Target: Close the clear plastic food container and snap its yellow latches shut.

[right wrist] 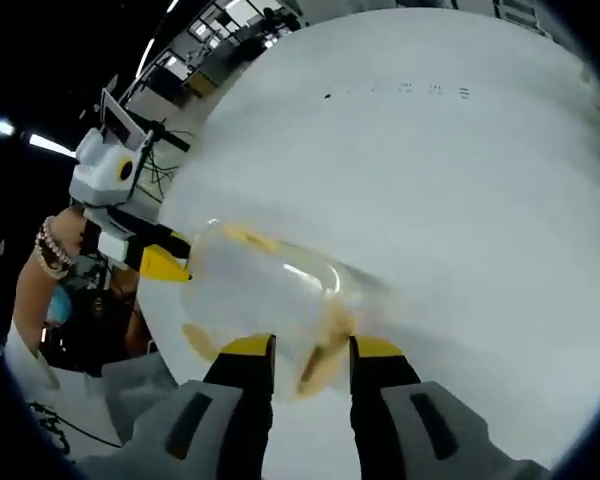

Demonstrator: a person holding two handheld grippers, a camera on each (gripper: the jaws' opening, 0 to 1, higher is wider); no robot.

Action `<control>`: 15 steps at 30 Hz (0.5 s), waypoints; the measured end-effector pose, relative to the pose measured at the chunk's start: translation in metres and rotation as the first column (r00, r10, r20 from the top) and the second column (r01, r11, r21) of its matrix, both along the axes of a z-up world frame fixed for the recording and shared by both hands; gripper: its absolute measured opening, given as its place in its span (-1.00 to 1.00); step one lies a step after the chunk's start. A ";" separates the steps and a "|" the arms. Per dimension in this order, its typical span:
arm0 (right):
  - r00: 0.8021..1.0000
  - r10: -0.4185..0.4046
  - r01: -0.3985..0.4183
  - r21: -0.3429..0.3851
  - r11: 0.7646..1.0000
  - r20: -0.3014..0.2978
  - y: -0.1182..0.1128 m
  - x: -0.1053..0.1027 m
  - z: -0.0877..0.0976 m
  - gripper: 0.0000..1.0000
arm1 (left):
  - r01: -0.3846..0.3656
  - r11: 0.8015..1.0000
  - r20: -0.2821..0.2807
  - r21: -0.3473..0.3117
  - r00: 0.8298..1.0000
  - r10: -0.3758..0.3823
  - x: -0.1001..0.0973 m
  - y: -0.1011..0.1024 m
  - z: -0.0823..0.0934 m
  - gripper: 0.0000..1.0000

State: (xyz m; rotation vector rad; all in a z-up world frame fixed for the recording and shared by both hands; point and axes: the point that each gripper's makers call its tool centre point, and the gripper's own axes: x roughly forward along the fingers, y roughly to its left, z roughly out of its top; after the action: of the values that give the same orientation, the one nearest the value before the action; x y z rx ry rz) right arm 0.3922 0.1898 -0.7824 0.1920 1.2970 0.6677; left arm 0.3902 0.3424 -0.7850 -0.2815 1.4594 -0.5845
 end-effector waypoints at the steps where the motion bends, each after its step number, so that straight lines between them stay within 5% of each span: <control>1: 1.000 0.005 -0.005 -0.005 1.000 0.003 0.000 0.000 0.000 -0.47 | 0.005 1.000 0.003 -0.001 1.000 -0.005 0.000 0.000 -0.001 -0.51; 15: 0.993 -0.085 0.086 0.016 0.996 -0.079 0.000 -0.005 -0.002 -0.51 | -0.003 1.000 0.009 0.012 1.000 0.003 0.000 -0.002 -0.003 -0.54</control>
State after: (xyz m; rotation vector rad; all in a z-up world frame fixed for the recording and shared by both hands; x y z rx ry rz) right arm 0.3871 0.1895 -0.7845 0.2905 1.3497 0.6051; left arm 0.3904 0.3401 -0.7878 -0.2713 1.4533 -0.5738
